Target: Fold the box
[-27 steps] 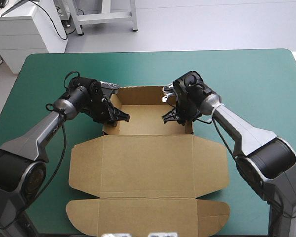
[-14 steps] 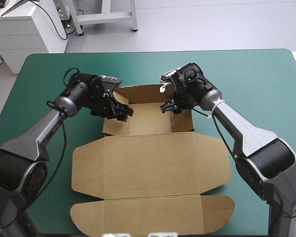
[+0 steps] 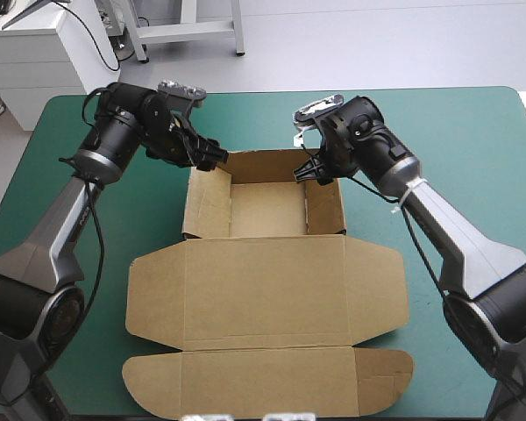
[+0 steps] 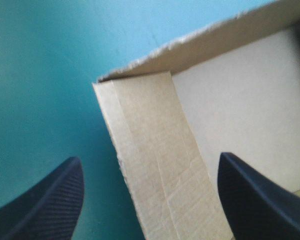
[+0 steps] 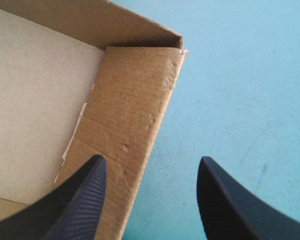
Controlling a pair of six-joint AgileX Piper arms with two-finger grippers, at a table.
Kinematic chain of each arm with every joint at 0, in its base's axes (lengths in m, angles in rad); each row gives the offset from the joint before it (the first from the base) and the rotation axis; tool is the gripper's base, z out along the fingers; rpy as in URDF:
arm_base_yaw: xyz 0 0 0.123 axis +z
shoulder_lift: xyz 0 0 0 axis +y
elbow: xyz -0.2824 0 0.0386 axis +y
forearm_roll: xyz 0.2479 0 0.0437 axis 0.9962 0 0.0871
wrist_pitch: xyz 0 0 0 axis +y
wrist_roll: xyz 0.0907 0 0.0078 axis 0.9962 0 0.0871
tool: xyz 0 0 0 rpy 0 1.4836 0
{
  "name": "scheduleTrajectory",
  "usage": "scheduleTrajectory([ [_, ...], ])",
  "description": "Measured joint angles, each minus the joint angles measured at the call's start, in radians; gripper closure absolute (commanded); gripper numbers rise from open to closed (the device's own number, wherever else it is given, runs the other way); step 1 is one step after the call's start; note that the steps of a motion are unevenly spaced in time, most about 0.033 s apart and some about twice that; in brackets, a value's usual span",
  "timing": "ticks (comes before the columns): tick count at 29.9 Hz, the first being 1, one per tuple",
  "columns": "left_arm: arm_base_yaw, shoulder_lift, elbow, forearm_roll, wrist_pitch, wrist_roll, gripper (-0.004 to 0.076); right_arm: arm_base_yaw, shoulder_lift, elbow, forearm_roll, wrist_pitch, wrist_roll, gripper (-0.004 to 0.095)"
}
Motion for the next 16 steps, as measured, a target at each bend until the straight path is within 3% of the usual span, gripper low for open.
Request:
scheduleTrajectory([
  [3, 0.000, -0.012, -0.072, -0.020, 0.003, -0.010, 0.0423, 0.000, -0.041, -0.002, 0.002, 0.002, -0.020, 0.0399],
  [6, 0.000, -0.060, -0.093, -0.091, 0.008, 0.000, 0.0701, 0.000, -0.070, -0.002, 0.022, 0.004, -0.026, 0.0399],
  [16, 0.000, -0.302, -0.057, 0.048, 0.008, 0.035, 0.0731, -0.021, -0.085, 0.004, 0.075, 0.007, 0.023, 0.0397],
])
